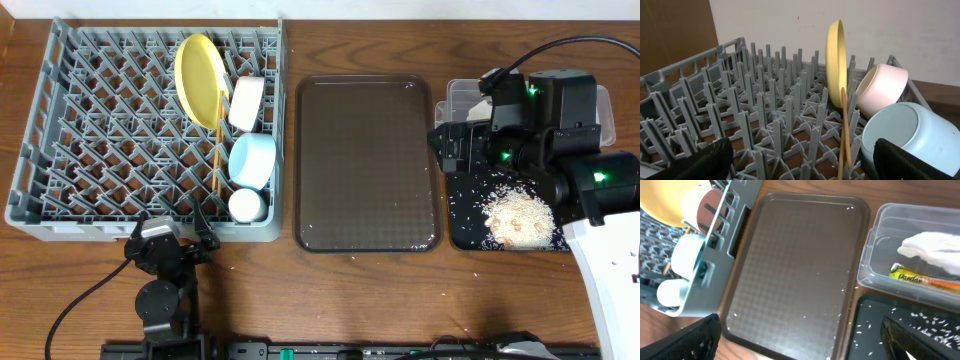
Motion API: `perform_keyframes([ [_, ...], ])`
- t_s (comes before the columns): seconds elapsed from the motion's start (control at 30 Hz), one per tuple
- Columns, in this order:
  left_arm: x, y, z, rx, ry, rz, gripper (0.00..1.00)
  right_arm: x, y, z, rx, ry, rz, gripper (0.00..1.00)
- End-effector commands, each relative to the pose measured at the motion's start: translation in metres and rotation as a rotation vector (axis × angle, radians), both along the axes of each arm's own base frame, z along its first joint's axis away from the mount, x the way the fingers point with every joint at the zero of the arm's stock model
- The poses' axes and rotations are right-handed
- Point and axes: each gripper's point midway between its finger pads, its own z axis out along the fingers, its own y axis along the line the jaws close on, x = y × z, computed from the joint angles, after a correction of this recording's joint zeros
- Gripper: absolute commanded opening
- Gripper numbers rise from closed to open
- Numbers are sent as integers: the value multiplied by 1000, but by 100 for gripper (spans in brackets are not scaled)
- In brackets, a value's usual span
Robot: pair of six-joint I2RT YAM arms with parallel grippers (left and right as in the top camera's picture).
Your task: Sort waste into correct bins and load items into the dishwasher
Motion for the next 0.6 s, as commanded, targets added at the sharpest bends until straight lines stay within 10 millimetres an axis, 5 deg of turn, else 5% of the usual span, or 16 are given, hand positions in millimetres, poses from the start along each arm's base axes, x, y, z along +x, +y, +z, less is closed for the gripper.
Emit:
perform_keyframes([
  [0.0,-2,3,-17,2,59,13,90,1,-4,1,-78,-43,59,99],
  [0.57,-2,3,-17,3,59,13,90,-29,-20,54,-237,-304,149,99],
])
